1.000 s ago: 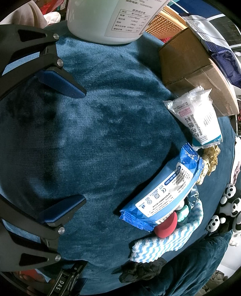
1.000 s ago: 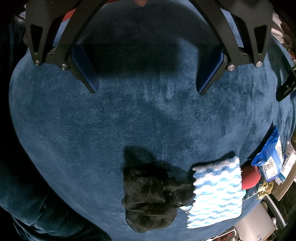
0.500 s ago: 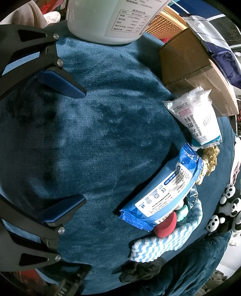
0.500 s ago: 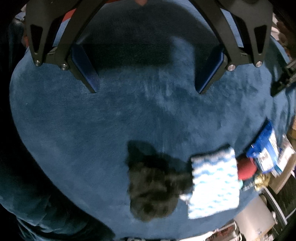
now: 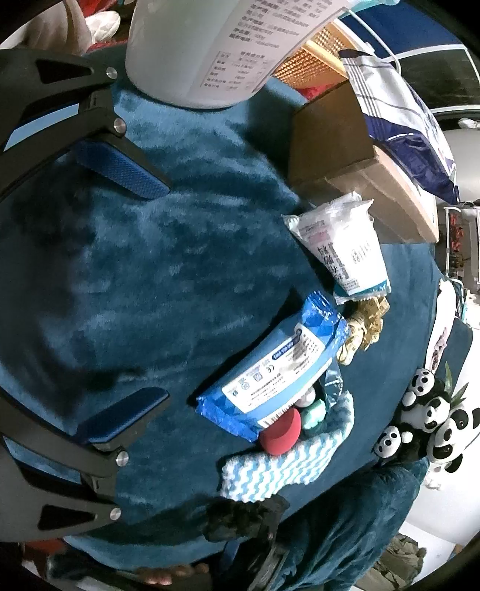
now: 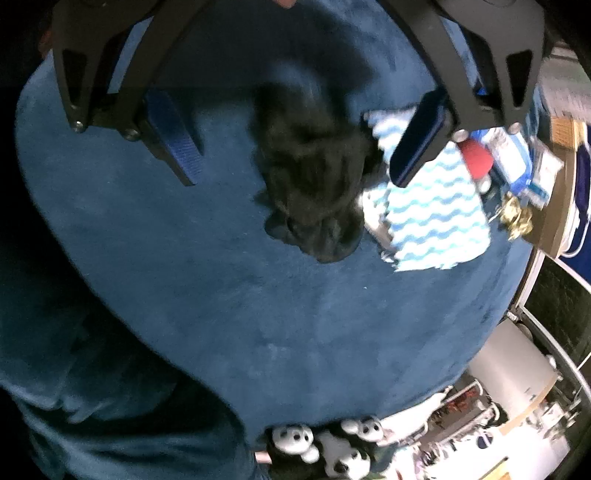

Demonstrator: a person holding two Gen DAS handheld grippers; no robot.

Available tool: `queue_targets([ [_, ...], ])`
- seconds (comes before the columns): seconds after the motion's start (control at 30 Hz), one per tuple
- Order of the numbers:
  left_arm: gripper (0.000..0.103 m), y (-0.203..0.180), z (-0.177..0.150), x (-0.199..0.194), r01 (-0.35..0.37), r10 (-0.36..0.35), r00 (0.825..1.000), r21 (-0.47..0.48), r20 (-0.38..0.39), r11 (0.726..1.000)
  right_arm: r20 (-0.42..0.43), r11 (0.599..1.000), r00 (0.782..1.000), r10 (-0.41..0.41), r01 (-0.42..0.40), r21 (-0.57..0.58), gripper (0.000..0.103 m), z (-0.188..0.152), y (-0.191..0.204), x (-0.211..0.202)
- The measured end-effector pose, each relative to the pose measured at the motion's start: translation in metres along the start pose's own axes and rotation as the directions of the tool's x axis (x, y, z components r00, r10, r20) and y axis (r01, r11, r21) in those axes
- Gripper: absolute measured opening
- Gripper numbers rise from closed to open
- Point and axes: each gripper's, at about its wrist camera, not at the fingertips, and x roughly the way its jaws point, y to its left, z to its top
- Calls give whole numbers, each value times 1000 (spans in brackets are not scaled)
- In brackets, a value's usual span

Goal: Organize soft objects
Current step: 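Grasp the black sock with the right tool while the left tool grasps the blue wipe pack, then carry the sock and wipe pack with both tools over the orange basket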

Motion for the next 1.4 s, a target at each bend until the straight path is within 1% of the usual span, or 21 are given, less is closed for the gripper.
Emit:
queue_targets([
  [0.03, 103, 1, 2, -1, -2, 2, 1000, 1, -3, 1000, -41, 1000, 999, 17, -17, 2, 78, 4, 0, 13],
  [0.07, 103, 1, 2, -1, -1, 1, 1000, -4, -8, 1000, -81, 999, 996, 42, -42, 7, 57, 6, 0, 24],
  [0.1, 103, 2, 5, -1, 0, -1, 1000, -14, -14, 1000, -112, 997, 991, 76, -74, 23, 38, 5, 0, 31],
  [0.17, 103, 0, 6, -1, -1, 1, 1000, -35, -15, 999, -110, 994, 989, 103, -100, 36, 29, 4, -2, 30],
  [0.2, 103, 1, 7, -1, 1, -1, 1000, -49, -14, 999, -89, 994, 990, 111, -109, 25, 27, 2, -1, 25],
  [0.27, 103, 3, 6, 0, 3, -4, 1000, -75, -10, 997, -66, 993, 991, 119, -119, 9, 26, -4, -3, 15],
  [0.37, 103, 4, 13, -5, 3, -3, 1000, -91, 5, 996, -41, 992, 992, 122, -122, 0, 26, -12, -4, 0],
  [0.5, 103, -2, 34, 0, 58, -56, 998, -148, 12, 987, -12, 994, 995, 95, -95, -45, 26, -26, -3, -17],
  [0.57, 102, -11, 48, 8, 77, -77, 997, -183, 9, 980, -20, 995, 996, 89, -90, -52, 26, -32, -3, -17],
  [0.67, 101, -24, 69, 25, 80, -86, 996, -226, -18, 971, -38, 996, 996, 84, -85, -28, 26, -39, -11, -11],
  [0.77, 99, -26, 79, 34, 75, -90, 995, -268, -46, 961, -51, 996, 995, 84, -85, -12, 26, -44, -11, -5],
  [0.83, 95, -29, 85, 43, 64, -88, 993, -282, -74, 957, -44, 996, 996, 80, -81, -25, 27, -48, -9, -7],
  [0.87, 91, -30, 87, 48, 50, -80, 992, -286, -93, 957, -39, 996, 996, 78, -79, -34, 28, -50, -7, -9],
  [0.93, 85, -31, 86, 59, 5, -51, 986, -276, -162, 961, -32, 996, 997, 70, -71, -57, 28, -54, -3, -10],
  [0.97, 81, -32, 85, 62, 9, -58, 983, -269, -174, 963, -31, 996, 997, 68, -70, -60, 28, -55, -2, -10],
  [1.03, 67, -33, 84, 59, 42, -84, 983, -251, -160, 967, -33, 995, 997, 69, -71, -67, 28, -56, 1, -9],
  [1.07, 58, -33, 83, 57, 64, -106, 981, -247, -161, 967, -32, 995, 997, 68, -70, -69, 28, -57, 2, -9],
  [1.13, 55, -33, 81, 49, 77, -115, 979, -220, -166, 972, -22, 995, 998, 64, -65, -75, 28, -59, 3, -12],
  [1.17, 53, -33, 79, 45, 69, -104, 980, -199, -171, 978, -17, 995, 998, 65, -66, -80, 28, -59, 5, -13],
  [1.23, 53, -30, 73, 39, 44, -75, 980, -168, -183, 985, -14, 993, 998, 69, -70, -91, 28, -60, 8, -14],
  [1.4, 54, -13, 55, 21, 9, -41, 973, -140, -225, 990, -23, 990, 995, 96, -98, -106, 28, -65, 19, -15],
])
